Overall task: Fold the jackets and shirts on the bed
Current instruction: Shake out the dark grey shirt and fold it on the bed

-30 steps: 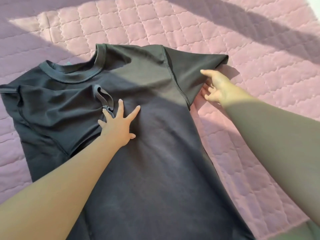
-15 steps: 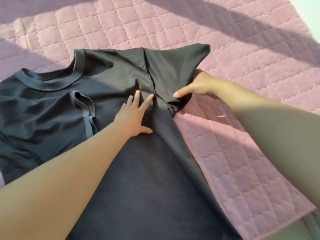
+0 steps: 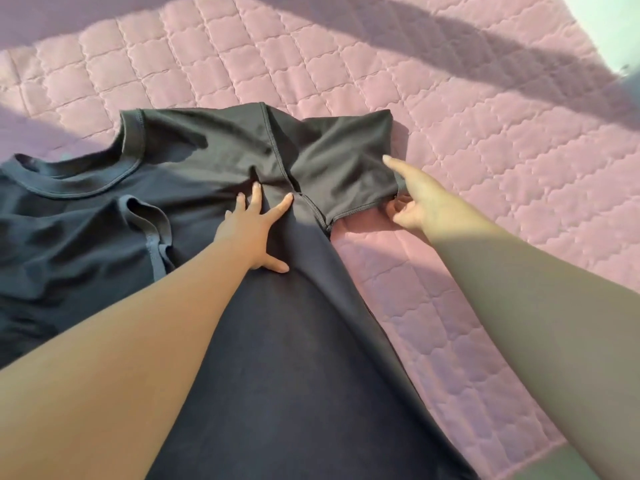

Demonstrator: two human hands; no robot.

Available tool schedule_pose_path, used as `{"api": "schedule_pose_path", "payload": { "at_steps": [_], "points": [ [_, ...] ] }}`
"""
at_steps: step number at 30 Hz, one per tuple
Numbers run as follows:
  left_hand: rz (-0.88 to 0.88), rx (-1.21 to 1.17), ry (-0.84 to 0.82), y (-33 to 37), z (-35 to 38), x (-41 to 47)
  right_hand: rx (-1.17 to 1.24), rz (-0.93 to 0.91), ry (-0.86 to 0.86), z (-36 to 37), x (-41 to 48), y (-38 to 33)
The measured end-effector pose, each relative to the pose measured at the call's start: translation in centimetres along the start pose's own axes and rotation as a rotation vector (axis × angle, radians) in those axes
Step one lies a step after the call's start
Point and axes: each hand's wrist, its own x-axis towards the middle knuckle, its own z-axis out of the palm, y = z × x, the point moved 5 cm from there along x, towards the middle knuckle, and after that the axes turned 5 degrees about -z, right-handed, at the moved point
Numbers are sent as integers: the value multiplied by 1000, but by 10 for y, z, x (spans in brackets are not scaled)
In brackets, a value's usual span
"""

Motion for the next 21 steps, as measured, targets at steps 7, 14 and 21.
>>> {"api": "schedule_pose_path", "payload": {
  "at_steps": [7,14,21],
  "points": [
    [50,8,18,2,-2,0,160,-42,-123,29,-22,-6],
    [-84,-1231,94,-63,-47,-39,112,-73,-415,131,-103,2],
    [-480,-2107,-31,-168,-18,-103,-1144,-596,-869,245,-187,143]
  ]
}}
